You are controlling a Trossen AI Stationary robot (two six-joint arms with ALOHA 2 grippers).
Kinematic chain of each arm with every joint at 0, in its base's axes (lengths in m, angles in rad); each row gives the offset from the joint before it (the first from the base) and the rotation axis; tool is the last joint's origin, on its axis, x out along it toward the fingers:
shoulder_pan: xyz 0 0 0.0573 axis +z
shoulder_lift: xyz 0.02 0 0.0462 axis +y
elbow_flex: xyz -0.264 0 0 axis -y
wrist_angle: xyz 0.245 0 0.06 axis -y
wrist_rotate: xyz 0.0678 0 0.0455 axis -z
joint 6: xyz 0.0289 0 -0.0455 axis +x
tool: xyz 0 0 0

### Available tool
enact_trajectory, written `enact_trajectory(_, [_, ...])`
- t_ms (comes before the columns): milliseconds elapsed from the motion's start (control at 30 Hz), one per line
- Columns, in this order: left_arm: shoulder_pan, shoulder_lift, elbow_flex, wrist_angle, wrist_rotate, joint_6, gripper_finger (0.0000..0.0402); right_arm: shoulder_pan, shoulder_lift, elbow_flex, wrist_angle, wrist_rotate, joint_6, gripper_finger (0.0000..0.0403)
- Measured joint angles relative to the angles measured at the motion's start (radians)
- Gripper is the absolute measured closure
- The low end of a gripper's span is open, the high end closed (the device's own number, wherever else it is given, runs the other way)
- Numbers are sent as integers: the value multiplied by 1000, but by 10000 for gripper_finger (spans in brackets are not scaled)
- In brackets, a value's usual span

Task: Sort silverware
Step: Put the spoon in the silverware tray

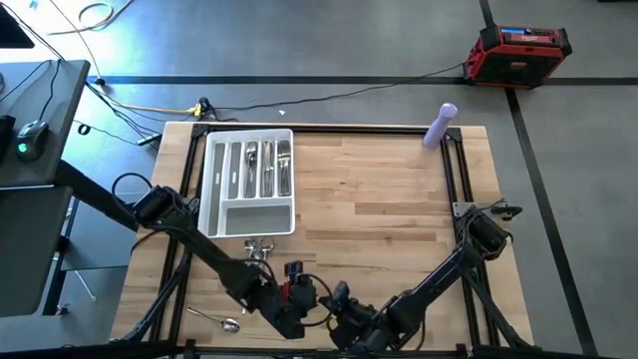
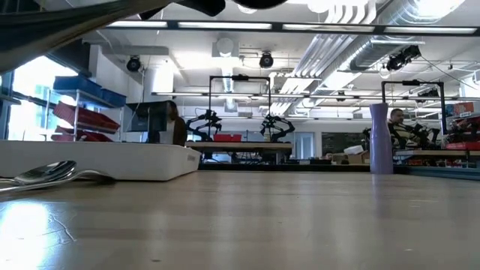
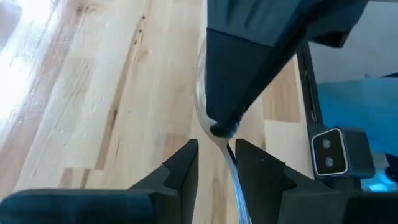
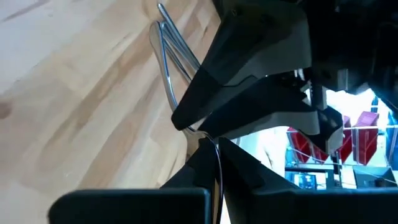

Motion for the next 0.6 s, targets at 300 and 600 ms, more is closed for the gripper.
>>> enact_trajectory(300, [0,37,1,-20,8,-4,341,-2,0,0,-18,6,31,403])
enact_trajectory(600, [-6,36,1,-55,-15,-31,398,-12,0,2,-66,8,87,402])
